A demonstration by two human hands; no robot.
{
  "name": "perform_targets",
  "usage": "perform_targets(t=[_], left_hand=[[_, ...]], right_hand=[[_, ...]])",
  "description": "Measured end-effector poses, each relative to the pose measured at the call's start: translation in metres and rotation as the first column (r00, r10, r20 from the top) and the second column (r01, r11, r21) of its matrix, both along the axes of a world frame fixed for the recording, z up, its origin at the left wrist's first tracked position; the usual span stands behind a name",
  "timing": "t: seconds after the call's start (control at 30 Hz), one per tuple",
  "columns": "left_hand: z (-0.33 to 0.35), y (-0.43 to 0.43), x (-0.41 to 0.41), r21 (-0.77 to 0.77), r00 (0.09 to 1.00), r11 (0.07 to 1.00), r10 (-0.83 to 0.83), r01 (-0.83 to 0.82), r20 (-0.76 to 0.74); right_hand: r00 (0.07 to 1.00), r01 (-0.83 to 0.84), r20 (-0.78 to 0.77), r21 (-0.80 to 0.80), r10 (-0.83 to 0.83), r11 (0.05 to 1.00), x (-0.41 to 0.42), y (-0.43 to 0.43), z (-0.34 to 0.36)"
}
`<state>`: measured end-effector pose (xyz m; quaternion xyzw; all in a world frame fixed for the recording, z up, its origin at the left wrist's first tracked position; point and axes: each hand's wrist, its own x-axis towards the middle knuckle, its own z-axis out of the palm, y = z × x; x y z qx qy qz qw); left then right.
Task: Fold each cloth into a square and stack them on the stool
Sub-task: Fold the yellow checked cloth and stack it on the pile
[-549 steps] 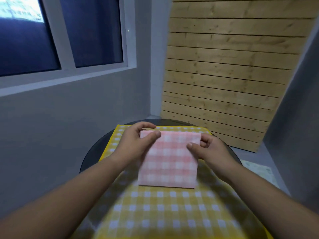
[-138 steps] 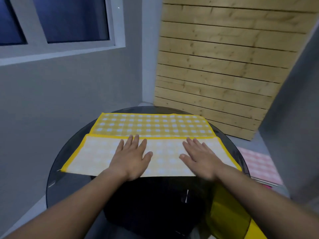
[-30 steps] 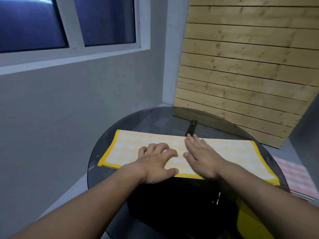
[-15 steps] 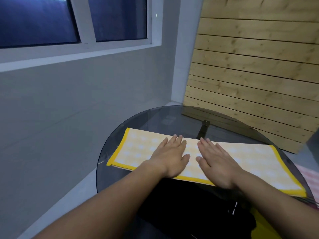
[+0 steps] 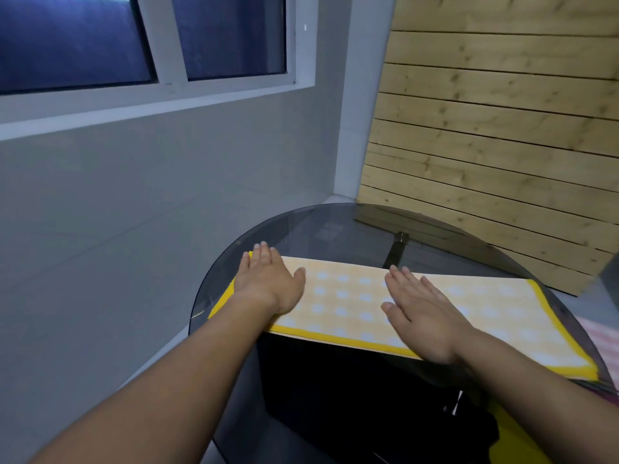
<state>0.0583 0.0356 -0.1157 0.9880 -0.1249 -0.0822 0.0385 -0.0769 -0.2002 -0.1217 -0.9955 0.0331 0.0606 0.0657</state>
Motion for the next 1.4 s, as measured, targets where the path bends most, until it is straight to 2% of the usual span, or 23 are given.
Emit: perform_targets(t=[0.07, 0.13, 0.2, 0.27, 0.43, 0.57, 0.77, 0.83, 0.93, 1.17, 1.27, 1.4], left_hand=[[0.006, -0.013, -0.009, 0.027, 0.997, 0.999, -0.02, 0.018, 0.073], [0.01, -0.034, -0.023, -0.055, 0.957, 0.969, -0.229, 0.242, 0.176], [0.011, -0.058, -0.039, -0.196, 0.875, 0.855, -0.451, 0.48, 0.177], [0.008, -0.076, -0.047, -0.25, 0.825, 0.788, -0.551, 0.563, 0.125], [-0.008, -0.085, -0.049, -0.169, 0.845, 0.828, -0.529, 0.535, 0.084], [-0.005, -0.086, -0.054, -0.119, 0.844, 0.835, -0.53, 0.537, 0.086], [-0.005, -0.086, -0.054, -0.099, 0.84, 0.834, -0.536, 0.543, 0.087], [-0.005, -0.087, -0.054, -0.088, 0.841, 0.836, -0.535, 0.541, 0.086], [-0.005, -0.088, -0.056, -0.078, 0.843, 0.84, -0.531, 0.537, 0.084], [-0.002, -0.09, -0.059, -0.066, 0.855, 0.852, -0.516, 0.519, 0.06], [0.002, -0.092, -0.064, -0.061, 0.873, 0.871, -0.485, 0.487, 0.043], [0.006, -0.099, -0.076, -0.039, 0.926, 0.926, -0.374, 0.376, 0.054]], right_hand=[[1.0, 0.005, 0.003, 0.011, -0.005, 1.0, 0.0, 0.0, 0.0], [1.0, 0.004, 0.006, 0.016, -0.004, 1.0, 0.0, 0.001, 0.002], [1.0, 0.001, 0.017, 0.022, -0.001, 1.0, 0.001, 0.001, 0.001], [1.0, -0.001, 0.014, 0.048, 0.0, 0.999, 0.003, -0.001, 0.0], [0.999, 0.003, 0.045, 0.204, -0.013, 0.979, 0.001, -0.017, 0.005], [0.997, 0.058, 0.043, 0.127, -0.064, 0.99, -0.016, -0.04, 0.004], [0.961, 0.27, 0.041, 0.096, -0.274, 0.958, -0.048, -0.103, 0.004], [0.954, 0.295, 0.044, 0.063, -0.298, 0.953, -0.054, -0.114, 0.002], [0.956, 0.286, 0.059, 0.024, -0.287, 0.958, -0.055, -0.115, -0.002], [0.957, 0.276, 0.081, 0.043, -0.278, 0.96, -0.054, -0.116, 0.0], [0.949, 0.26, 0.176, 0.026, -0.26, 0.965, -0.058, -0.103, 0.009], [0.942, 0.199, 0.254, 0.096, -0.217, 0.975, -0.069, -0.059, 0.028]])
